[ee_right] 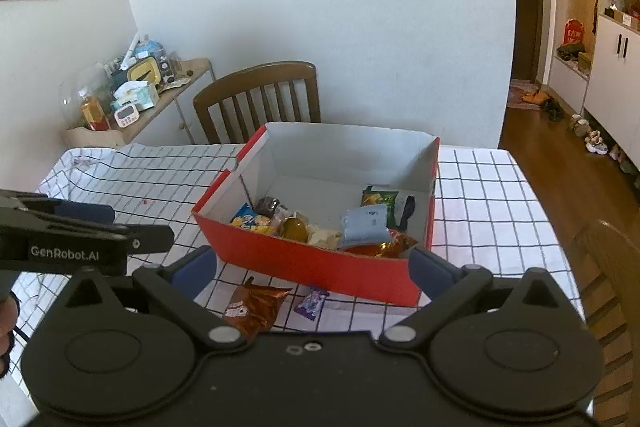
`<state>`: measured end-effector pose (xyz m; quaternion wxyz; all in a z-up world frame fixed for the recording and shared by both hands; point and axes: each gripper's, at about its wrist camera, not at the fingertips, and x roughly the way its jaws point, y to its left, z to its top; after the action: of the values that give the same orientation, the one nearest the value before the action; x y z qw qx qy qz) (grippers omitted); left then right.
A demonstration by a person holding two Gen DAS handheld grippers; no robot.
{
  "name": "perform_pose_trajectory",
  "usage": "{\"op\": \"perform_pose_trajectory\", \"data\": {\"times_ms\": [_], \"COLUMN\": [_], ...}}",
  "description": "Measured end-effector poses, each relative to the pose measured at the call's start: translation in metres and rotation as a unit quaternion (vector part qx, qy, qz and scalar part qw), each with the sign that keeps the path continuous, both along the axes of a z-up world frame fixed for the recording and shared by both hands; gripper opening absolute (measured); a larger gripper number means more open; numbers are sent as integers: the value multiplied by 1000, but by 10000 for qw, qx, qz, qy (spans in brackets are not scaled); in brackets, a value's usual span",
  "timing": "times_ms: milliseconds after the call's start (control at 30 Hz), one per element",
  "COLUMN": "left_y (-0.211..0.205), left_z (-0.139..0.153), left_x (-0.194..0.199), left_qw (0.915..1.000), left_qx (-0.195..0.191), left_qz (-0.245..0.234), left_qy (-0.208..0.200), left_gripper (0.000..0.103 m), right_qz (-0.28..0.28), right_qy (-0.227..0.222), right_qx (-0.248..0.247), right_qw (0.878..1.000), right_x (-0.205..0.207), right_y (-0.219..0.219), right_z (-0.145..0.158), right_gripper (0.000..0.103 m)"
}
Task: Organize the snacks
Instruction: 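Withdraw both grippers from the box toward the Oreo bag and purple bar, then grasp the Oreo bag with the left gripper while the right grasps the purple candy bar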
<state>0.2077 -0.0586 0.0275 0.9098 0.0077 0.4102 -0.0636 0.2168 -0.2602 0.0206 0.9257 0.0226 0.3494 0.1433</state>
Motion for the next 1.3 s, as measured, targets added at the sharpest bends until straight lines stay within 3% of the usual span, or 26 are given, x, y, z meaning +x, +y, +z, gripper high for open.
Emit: {"op": "perform_pose_trajectory", "data": {"times_ms": [367, 600, 933, 1300], "left_y": [4, -4, -16, -15], "left_z": [-48, -84, -127, -151], "left_x": [-3, 12, 48, 69], "left_qw": [9986, 9961, 9883, 9848], "left_qx": [-99, 39, -6, -10], "left_qz": [134, 168, 302, 488], "left_qy": [508, 862, 1492, 1665], "left_gripper": [83, 83, 83, 82], "right_qz": [-226, -504, -719, -803], "right_qy": [438, 746, 1066, 1259], "right_qx": [-11, 297, 295, 275], "right_qw": [9988, 9955, 9913, 9884], "right_x": [-8, 5, 24, 40], "right_y": [-7, -15, -22, -26], "right_z": [-39, -66, -97, -116], "right_gripper": [103, 103, 101, 100]}}
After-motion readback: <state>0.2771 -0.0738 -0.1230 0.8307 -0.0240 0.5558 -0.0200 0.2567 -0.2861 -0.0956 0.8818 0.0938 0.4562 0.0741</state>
